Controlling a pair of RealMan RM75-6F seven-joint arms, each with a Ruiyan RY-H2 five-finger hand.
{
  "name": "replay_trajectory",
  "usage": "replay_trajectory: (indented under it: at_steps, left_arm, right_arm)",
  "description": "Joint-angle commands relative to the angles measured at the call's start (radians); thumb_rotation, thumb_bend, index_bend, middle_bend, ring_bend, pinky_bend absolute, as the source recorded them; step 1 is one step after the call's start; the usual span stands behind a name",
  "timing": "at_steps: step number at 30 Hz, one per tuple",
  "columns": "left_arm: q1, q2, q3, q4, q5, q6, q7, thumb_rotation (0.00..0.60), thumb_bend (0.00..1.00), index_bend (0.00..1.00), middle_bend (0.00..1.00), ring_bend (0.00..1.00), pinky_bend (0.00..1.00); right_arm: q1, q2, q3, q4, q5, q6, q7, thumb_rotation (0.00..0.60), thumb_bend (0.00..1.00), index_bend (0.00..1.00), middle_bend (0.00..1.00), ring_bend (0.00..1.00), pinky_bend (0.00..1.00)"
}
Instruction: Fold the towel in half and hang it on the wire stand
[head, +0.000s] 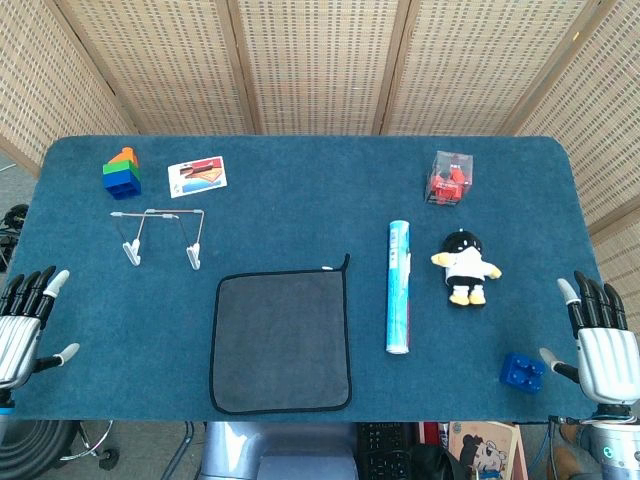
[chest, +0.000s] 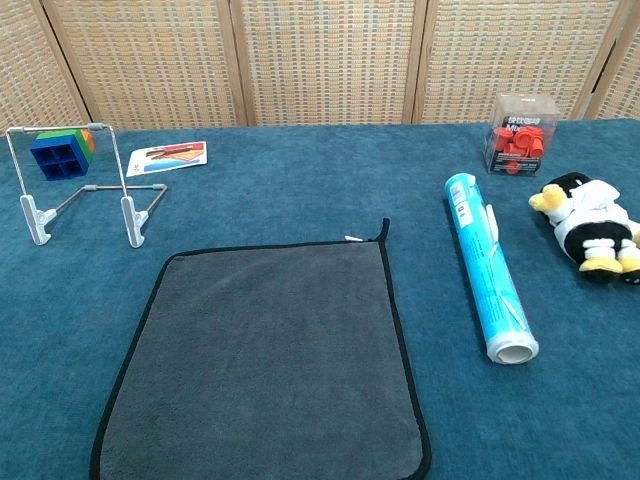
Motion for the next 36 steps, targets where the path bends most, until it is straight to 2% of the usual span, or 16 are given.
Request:
replay_trajectory:
  at_steps: [1, 6, 10, 13, 16, 19, 25, 30, 36]
  left_arm:
    - [0.001, -0.001, 0.001, 0.001, 0.001, 0.001, 0.0, 0.6, 0.11, 0.0, 0.0, 0.0, 0.0]
    - [0.001, -0.004, 0.006, 0.01, 0.007, 0.0, -0.012, 0.6, 0.11, 0.0, 0.0, 0.0, 0.0]
    - [-0.029, -0.028, 0.015, 0.046, 0.081, 0.003, -0.073, 0.6, 0.11, 0.0, 0.0, 0.0, 0.0]
    - [-0.088, -0.086, 0.031, 0.16, 0.219, 0.026, -0.171, 0.6, 0.15, 0.0, 0.0, 0.0, 0.0]
    - [-0.161, -0.147, 0.068, 0.278, 0.334, 0.002, -0.247, 0.6, 0.19, 0.04, 0.0, 0.0, 0.0]
    - [-0.227, -0.208, 0.088, 0.38, 0.411, -0.022, -0.25, 0.6, 0.2, 0.11, 0.0, 0.0, 0.0]
    - [-0.316, -0.287, 0.1, 0.503, 0.443, -0.081, -0.272, 0.6, 0.22, 0.26, 0.0, 0.0, 0.0]
    - [-0.371, -0.346, 0.11, 0.593, 0.455, -0.099, -0.307, 0.6, 0.23, 0.31, 0.0, 0.0, 0.0]
    - [-0.409, -0.449, 0.141, 0.774, 0.477, -0.063, -0.362, 0.6, 0.23, 0.33, 0.01, 0.0, 0.0]
  right_arm:
    - [0.0, 0.001, 0.001, -0.002, 0.0, 0.001, 0.002, 0.6, 0.0, 0.0, 0.0, 0.0, 0.0]
    - [0.002, 0.0, 0.003, -0.005, -0.005, 0.001, 0.001, 0.6, 0.0, 0.0, 0.0, 0.0, 0.0]
    - [0.004, 0.003, 0.008, -0.007, 0.003, -0.002, 0.007, 0.6, 0.0, 0.0, 0.0, 0.0, 0.0]
    - [0.007, 0.002, 0.014, -0.007, 0.013, -0.008, 0.01, 0.6, 0.0, 0.0, 0.0, 0.0, 0.0]
    - [0.014, -0.001, 0.021, -0.002, 0.03, -0.024, 0.008, 0.6, 0.0, 0.0, 0.0, 0.0, 0.0]
    - [0.022, -0.009, 0.03, 0.012, 0.047, -0.035, 0.007, 0.6, 0.0, 0.0, 0.0, 0.0, 0.0]
    - [0.03, -0.025, 0.045, 0.052, 0.08, -0.053, 0.023, 0.6, 0.0, 0.0, 0.0, 0.0, 0.0]
    - [0.035, -0.032, 0.053, 0.069, 0.1, -0.063, 0.024, 0.6, 0.0, 0.0, 0.0, 0.0, 0.0]
    - [0.038, -0.04, 0.056, 0.088, 0.103, -0.064, 0.042, 0.6, 0.0, 0.0, 0.0, 0.0, 0.0]
